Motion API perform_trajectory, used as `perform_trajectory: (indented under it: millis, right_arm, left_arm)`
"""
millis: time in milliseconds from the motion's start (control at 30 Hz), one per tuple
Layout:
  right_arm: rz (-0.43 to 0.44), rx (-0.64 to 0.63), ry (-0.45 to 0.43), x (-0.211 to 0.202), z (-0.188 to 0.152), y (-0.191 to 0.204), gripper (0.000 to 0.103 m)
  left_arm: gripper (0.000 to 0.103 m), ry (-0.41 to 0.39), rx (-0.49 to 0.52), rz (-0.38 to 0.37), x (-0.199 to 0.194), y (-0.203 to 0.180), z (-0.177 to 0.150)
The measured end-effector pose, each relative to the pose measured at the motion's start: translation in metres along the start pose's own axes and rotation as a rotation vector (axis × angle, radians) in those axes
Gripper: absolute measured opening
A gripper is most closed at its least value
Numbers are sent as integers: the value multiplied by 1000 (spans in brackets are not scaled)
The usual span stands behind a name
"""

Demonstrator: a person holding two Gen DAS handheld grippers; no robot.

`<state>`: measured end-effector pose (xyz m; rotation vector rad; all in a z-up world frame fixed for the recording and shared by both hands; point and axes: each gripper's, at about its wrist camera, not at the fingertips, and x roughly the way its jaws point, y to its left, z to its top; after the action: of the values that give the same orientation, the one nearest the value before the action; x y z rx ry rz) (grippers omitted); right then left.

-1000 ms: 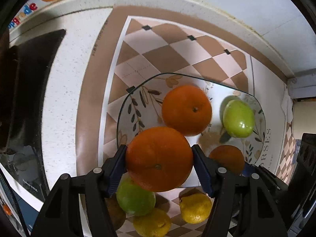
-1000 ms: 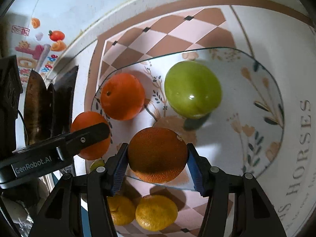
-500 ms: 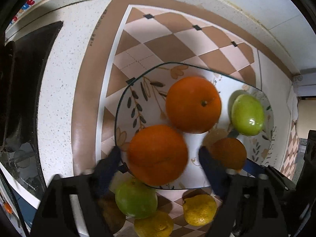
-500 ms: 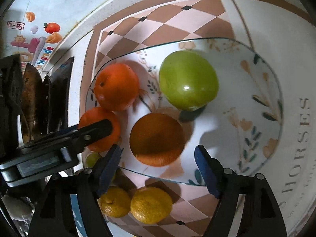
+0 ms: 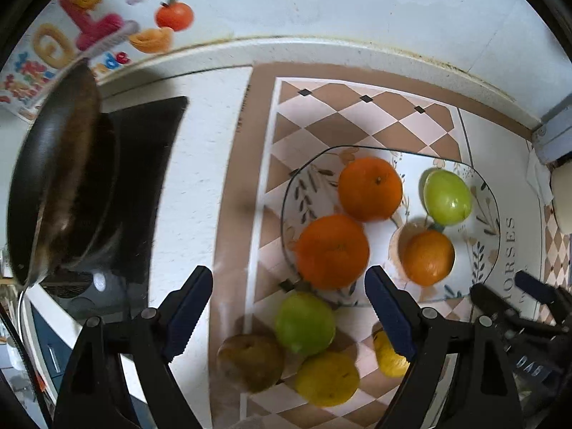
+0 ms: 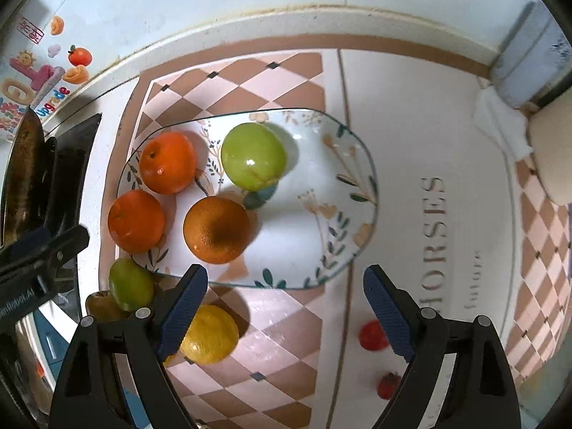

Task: Organize fruits
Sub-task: 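Grasp a brown pear with the left tool while the right tool grasps a yellow citrus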

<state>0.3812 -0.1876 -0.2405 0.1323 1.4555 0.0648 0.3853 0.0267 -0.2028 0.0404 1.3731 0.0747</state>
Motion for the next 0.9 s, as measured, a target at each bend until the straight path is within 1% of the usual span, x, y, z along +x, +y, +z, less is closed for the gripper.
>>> perform_trajectory:
  millis: [133, 267, 533, 667, 900]
  right_arm:
    - [-33, -7, -48, -23, -16, -2, 91]
    - [-57, -21, -98, -48, -31, 3, 91]
    - [-66, -47, -199, -99, -66, 14, 91]
    - [-69, -51, -246, -122, -86, 19, 91]
    - [-48, -40, -312, -155, -116, 24, 91]
  left_arm:
    - [87, -36, -4, 8, -11, 2, -17]
    - [87, -80, -5, 0, -27, 1, -34]
    - [87, -172, -1, -30, -73, 4, -67]
    - [87, -230, 1, -27, -96, 9, -81]
    - [87, -295, -8, -43, -128, 18, -107]
